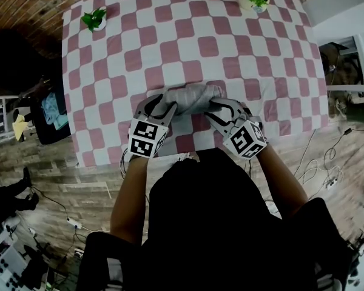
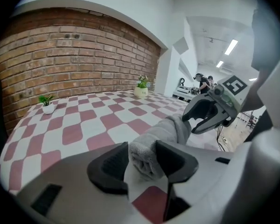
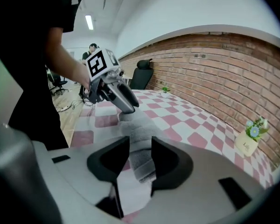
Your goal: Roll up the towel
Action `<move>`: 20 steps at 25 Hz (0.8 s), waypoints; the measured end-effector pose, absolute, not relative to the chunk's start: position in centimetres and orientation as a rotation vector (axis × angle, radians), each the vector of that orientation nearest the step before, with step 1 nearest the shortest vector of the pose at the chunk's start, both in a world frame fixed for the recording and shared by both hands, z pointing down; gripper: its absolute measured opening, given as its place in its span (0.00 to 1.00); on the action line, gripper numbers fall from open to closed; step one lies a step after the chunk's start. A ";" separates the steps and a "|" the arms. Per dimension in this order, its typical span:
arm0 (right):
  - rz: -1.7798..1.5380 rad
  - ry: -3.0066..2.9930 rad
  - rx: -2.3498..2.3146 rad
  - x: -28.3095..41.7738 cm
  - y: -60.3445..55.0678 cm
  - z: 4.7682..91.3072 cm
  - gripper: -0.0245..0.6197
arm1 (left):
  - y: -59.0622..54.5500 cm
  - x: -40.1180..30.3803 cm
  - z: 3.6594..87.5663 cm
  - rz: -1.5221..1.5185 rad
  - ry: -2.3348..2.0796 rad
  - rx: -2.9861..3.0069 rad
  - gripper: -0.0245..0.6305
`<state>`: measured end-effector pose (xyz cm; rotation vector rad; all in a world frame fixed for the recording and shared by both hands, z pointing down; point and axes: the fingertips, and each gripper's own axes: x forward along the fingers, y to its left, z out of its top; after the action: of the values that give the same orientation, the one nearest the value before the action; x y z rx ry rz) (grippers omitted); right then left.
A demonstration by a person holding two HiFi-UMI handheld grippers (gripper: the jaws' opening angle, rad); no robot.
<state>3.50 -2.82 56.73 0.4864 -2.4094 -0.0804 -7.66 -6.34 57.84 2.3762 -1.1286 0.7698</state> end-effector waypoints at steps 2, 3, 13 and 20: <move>-0.055 -2.461 0.526 3.4 -3.0 54.8 0.24 | -6.4 -7.9 57.2 0.775 -1.148 2.390 0.33; -0.049 -2.482 0.548 3.5 -3.2 53.9 0.24 | -6.3 -8.0 56.8 0.775 -1.154 2.395 0.34; -0.038 -2.645 0.795 4.0 -3.9 47.1 0.23 | -5.6 -9.5 48.4 0.462 -1.359 2.452 0.30; -0.079 -2.738 0.950 3.9 -3.6 41.6 0.04 | -4.3 -9.5 43.3 0.351 -1.497 2.516 0.03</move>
<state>3.88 -3.62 41.60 0.9502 -2.7384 -0.0787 -9.54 -4.33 43.28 2.5160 -1.4974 0.3510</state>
